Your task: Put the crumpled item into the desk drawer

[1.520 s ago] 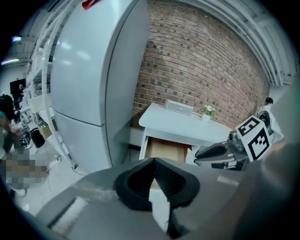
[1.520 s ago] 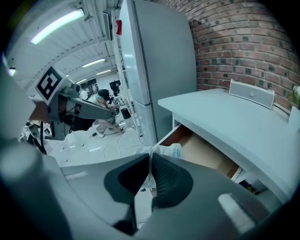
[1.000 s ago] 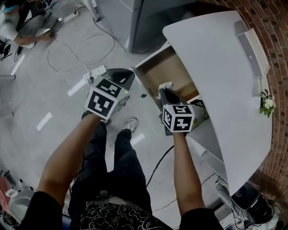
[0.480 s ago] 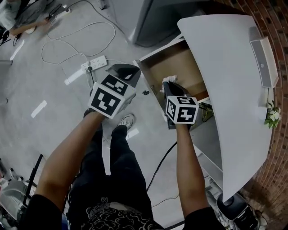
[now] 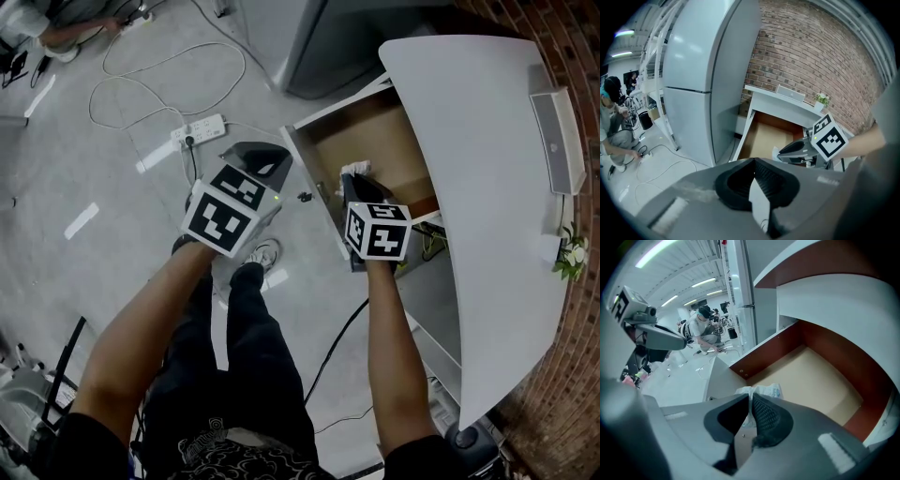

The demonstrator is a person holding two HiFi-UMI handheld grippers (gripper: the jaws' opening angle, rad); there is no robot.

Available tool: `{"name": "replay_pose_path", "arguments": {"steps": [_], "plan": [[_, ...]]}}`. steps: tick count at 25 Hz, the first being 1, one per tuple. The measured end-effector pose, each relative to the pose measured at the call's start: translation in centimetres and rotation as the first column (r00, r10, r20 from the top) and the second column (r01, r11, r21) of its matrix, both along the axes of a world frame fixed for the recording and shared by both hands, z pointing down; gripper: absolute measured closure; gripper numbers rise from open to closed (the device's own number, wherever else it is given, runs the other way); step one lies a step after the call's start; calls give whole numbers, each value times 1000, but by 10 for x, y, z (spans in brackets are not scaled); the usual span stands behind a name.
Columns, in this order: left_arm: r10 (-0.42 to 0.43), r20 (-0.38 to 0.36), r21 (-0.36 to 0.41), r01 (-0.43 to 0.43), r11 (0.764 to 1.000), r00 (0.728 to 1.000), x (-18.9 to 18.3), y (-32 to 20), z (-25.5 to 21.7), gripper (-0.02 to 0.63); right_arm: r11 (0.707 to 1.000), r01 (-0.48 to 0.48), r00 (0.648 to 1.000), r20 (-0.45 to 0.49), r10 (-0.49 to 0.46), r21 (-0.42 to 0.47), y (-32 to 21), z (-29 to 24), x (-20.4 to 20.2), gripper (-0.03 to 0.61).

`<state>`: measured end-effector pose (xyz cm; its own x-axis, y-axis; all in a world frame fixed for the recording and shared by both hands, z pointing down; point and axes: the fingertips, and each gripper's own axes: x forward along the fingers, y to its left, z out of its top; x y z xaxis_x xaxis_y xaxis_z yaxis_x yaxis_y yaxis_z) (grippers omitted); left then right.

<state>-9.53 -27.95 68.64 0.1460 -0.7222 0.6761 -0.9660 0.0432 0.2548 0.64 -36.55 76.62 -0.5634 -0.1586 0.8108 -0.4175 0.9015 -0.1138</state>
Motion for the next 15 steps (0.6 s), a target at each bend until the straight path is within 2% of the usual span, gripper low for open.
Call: {"name": "replay_pose_path", "arguments": {"steps": [5, 8, 15], "plan": [[-4, 5, -17, 5, 1000, 1000, 0, 5, 4, 611, 1000, -15, 1000, 1, 15, -4, -3, 2, -1, 540], [4, 9, -24, -4, 1000, 1000, 3, 6, 3, 611, 1000, -25, 1000, 0, 25, -16, -3, 3, 0, 457], [21, 26, -25, -20, 999, 999, -4, 6, -15, 611, 998, -65, 997, 30, 66, -20, -2, -14, -3, 457]]}}
